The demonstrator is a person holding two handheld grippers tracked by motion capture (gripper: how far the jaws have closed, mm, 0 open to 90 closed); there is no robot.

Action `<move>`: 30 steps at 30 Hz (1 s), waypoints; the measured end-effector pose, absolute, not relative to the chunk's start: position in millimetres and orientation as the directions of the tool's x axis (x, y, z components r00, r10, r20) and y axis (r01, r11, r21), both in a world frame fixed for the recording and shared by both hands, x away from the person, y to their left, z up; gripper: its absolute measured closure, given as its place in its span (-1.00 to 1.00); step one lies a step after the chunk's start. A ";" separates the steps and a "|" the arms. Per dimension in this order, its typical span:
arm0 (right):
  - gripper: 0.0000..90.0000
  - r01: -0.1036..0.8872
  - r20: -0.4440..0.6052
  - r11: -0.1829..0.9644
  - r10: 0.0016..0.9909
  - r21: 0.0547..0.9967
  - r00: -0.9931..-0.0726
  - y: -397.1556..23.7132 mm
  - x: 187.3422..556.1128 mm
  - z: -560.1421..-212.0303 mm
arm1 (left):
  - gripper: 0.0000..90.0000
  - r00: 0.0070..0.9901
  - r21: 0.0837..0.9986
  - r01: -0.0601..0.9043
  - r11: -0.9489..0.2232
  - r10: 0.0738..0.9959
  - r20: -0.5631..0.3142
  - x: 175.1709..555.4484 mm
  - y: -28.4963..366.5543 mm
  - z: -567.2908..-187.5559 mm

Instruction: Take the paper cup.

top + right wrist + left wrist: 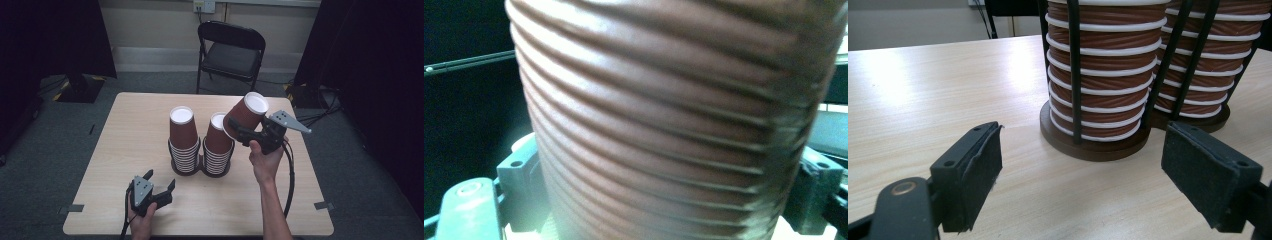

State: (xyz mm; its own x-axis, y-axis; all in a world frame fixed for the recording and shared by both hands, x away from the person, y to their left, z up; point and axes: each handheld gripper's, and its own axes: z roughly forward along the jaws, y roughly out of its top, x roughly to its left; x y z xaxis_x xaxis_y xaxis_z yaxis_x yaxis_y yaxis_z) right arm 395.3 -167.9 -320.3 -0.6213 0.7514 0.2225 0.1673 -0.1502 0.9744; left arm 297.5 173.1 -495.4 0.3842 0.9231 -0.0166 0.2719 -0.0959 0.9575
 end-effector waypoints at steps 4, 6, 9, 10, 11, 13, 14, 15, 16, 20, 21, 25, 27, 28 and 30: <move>-0.71 0.171 0.236 -0.165 0.754 0.971 -0.613 -174.2 391.3 -320.8 | -0.64 0.388 0.956 0.275 -0.099 0.921 -0.016 297.9 173.3 -495.3; -0.71 0.173 0.239 -0.167 0.754 0.971 -0.612 -175.2 390.6 -320.6 | -0.64 0.389 0.956 0.276 -0.099 0.921 -0.017 298.0 173.3 -495.3; -0.71 0.183 0.250 -0.173 0.754 0.968 -0.608 -179.3 388.5 -322.3 | -0.57 0.397 0.956 0.277 -0.100 0.918 -0.019 298.5 173.8 -495.2; -0.71 0.185 0.254 -0.177 0.756 0.967 -0.603 -179.9 387.6 -322.9 | -0.49 0.397 0.955 0.279 -0.098 0.918 -0.022 298.4 174.0 -495.2; -0.71 0.183 0.255 -0.181 0.757 0.966 -0.601 -181.2 386.3 -324.1 | -0.46 0.398 0.955 0.279 -0.097 0.917 -0.023 298.4 174.2 -495.3; -0.71 0.184 0.266 -0.193 0.758 0.964 -0.595 -183.2 384.3 -325.7 | -0.49 0.399 0.955 0.280 -0.094 0.916 -0.027 298.5 174.2 -495.3; -0.71 0.185 0.269 -0.196 0.757 0.963 -0.595 -184.6 383.3 -326.6 | -0.49 0.399 0.955 0.280 -0.094 0.916 -0.027 298.5 174.2 -495.3; -0.71 0.188 0.277 -0.204 0.756 0.961 -0.593 -185.8 381.8 -327.5 | -0.51 0.401 0.956 0.278 -0.098 0.916 -0.022 298.6 174.1 -495.2; -0.71 0.190 0.278 -0.204 0.757 0.960 -0.591 -186.9 380.3 -328.1 | -0.52 0.401 0.956 0.278 -0.099 0.916 -0.022 298.5 174.0 -495.2; -0.71 0.197 0.300 -0.226 0.755 0.954 -0.584 -191.4 375.2 -333.0 | -0.54 0.405 0.956 0.276 -0.104 0.914 -0.018 298.5 174.2 -495.2; -0.71 0.197 0.300 -0.226 0.755 0.954 -0.584 -191.4 375.2 -333.0 | -0.54 0.412 0.955 0.279 -0.098 0.911 -0.026 298.7 173.3 -495.4; -0.71 0.227 0.342 -0.256 0.748 0.940 -0.569 -198.9 370.3 -347.6 | -0.54 0.422 0.951 0.286 -0.120 0.906 -0.013 299.8 172.0 -495.1; -0.71 0.234 0.348 -0.260 0.747 0.937 -0.567 -200.1 369.2 -349.9 | -0.54 0.418 0.951 0.285 -0.118 0.908 -0.013 299.6 172.3 -495.1; -0.71 0.240 0.362 -0.272 0.743 0.932 -0.563 -201.5 365.3 -353.1 | -0.55 0.417 0.951 0.285 -0.116 0.909 -0.015 299.5 172.5 -495.1; -0.71 0.247 0.364 -0.270 0.744 0.931 -0.561 -202.0 362.5 -355.6 | -0.58 0.416 0.951 0.288 -0.109 0.909 -0.022 299.9 172.6 -495.1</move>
